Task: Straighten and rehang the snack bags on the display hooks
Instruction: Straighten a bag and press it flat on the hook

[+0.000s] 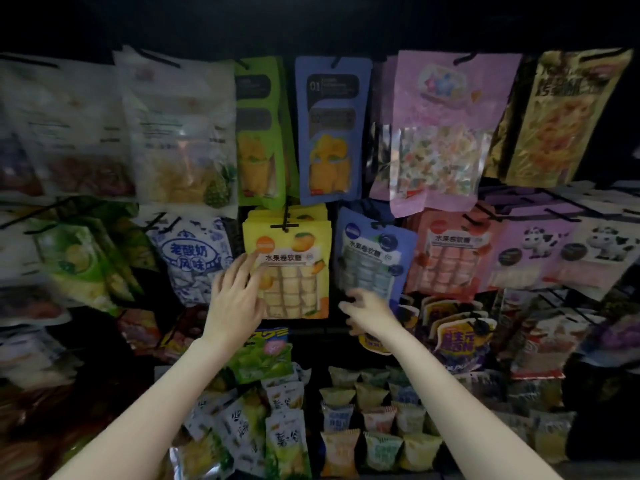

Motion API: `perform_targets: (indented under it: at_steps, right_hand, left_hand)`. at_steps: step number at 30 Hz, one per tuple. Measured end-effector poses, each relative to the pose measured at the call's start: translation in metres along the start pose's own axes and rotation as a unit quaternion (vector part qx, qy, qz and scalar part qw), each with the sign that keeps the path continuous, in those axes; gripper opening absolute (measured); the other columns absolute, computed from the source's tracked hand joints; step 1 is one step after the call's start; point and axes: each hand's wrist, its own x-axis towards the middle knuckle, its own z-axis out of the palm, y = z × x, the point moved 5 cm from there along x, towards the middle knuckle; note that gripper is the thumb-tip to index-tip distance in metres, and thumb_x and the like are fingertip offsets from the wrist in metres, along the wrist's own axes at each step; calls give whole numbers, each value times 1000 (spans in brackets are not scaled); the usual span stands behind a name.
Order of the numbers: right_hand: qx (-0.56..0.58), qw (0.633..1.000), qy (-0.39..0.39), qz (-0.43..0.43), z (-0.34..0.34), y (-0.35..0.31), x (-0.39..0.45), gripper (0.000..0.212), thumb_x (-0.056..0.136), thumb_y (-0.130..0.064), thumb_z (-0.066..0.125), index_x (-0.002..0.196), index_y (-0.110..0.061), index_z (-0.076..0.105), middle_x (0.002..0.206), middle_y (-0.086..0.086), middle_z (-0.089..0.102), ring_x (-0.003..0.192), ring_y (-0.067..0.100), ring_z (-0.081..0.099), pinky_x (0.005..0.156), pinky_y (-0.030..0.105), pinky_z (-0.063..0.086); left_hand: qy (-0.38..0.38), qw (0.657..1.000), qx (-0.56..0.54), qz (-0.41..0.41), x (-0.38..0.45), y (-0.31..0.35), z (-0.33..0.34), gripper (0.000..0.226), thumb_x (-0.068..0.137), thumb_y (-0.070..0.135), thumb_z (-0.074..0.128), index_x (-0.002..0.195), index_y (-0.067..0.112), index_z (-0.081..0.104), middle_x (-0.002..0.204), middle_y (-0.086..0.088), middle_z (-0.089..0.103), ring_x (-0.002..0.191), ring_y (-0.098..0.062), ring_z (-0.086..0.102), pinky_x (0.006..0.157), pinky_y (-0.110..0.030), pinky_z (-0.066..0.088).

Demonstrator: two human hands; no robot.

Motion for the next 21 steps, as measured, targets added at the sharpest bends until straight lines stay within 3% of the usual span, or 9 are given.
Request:
perform_targets:
  at_steps: [2,4,7,10,11,13,15,17,21]
  right_hand:
    - [-20,998,1,-62,18,-22,5,49,92,-25,57,136,-14,40,131,8,53,112,24,56,84,33,52]
    - [-39,992,55,-109,29,-42,9,50,90,-19,58,136,-13,41,135,9,49,118,26,52,94,37,46]
    - [-46,973,124,-186,51,-70,2,39,89,-9,53,128,-10,49,128,10,53,115,26,53,87,27,42]
    - [-209,936,66,-277,98,-91,6,50,91,-7,47,140,-18,38,148,3,33,138,23,26,114,36,23]
    - [-271,921,48,-277,112,-93,11,54,92,-6,46,142,-20,34,153,-1,22,142,22,16,117,41,16]
    - [-354,898,47,-256,130,-96,25,58,91,-3,46,144,-23,31,157,-6,6,144,23,6,114,49,21]
    - [-397,886,83,-225,138,-100,36,59,87,-1,49,141,-21,36,157,-5,0,144,24,4,111,54,23]
    - [-426,880,112,-179,145,-103,43,54,86,-4,51,138,-18,41,158,-3,-1,144,25,3,111,57,11]
    - [-402,897,141,-121,154,-107,46,39,89,-8,51,127,-15,53,158,-2,-4,143,27,-1,111,57,8]
  left_hand:
    - [-21,999,19,-23,1,-20,2,57,72,7,66,126,9,51,137,-13,48,126,-33,39,94,-51,39]
    - [-62,996,58,-21,7,-38,3,64,70,10,74,129,8,51,140,-14,46,129,-35,40,96,-51,39]
    - [-155,973,163,55,26,-57,20,59,93,23,50,146,12,26,155,-8,18,144,-27,10,113,-46,17]
    - [-254,913,288,138,46,-68,49,56,100,29,31,149,15,7,157,-5,4,144,-24,-5,115,-45,0]
    - [-273,894,318,159,49,-72,61,56,100,31,28,149,15,4,157,-5,1,144,-25,-7,115,-47,-3]
    - [-295,857,377,190,53,-84,83,57,101,37,25,149,16,1,157,-6,-3,144,-28,-9,113,-52,-7]
    - [-297,816,445,219,55,-95,95,60,101,40,26,149,17,-1,157,-7,-5,143,-29,-12,110,-56,-11]
    - [-315,787,472,240,51,-101,93,65,100,42,30,149,16,-3,157,-8,-7,142,-31,-14,109,-57,-12]
    - [-293,782,478,272,28,-113,86,62,101,37,30,148,9,-1,157,-11,-4,143,-30,-11,108,-56,-12]
